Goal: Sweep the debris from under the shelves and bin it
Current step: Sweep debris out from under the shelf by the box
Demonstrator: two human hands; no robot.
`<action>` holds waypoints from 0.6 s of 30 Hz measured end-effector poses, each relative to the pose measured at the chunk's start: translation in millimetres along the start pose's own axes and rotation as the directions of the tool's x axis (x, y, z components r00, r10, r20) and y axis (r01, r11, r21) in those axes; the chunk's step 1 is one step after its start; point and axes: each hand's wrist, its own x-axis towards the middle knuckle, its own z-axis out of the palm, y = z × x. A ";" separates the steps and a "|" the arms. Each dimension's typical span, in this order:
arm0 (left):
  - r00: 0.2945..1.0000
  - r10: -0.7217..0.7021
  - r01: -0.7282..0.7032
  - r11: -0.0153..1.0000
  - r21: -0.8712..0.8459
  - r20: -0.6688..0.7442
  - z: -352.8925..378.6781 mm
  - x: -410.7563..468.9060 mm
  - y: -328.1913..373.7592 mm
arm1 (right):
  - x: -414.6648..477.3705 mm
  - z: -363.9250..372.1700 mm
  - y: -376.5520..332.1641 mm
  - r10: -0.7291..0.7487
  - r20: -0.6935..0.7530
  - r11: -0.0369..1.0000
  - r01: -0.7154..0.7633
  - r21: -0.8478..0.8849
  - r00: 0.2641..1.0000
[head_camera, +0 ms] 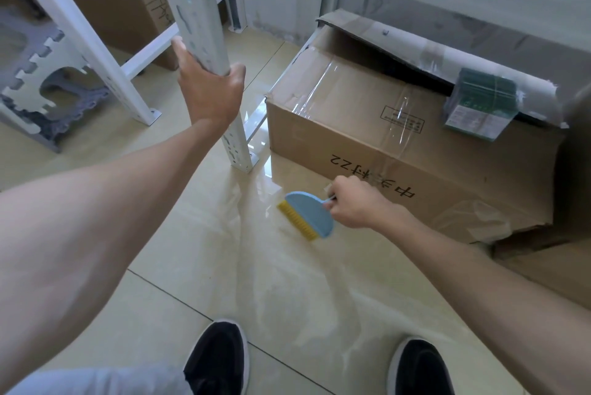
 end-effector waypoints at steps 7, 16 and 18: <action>1.000 -0.008 0.008 1.000 -0.007 -0.008 -3.1 -3.9 7.0 | 26.6 46.3 -28.8 0.055 0.237 0.911 -0.146 0.386 0.970; 0.999 -0.036 0.035 0.996 0.078 0.002 -0.4 -7.6 10.4 | 24.2 62.2 -2.1 0.309 0.159 0.701 -0.338 0.628 0.938; 0.999 -0.047 0.045 0.988 0.145 0.014 -1.6 -8.4 14.3 | 19.8 61.7 3.4 0.338 0.139 0.695 -0.347 0.630 0.931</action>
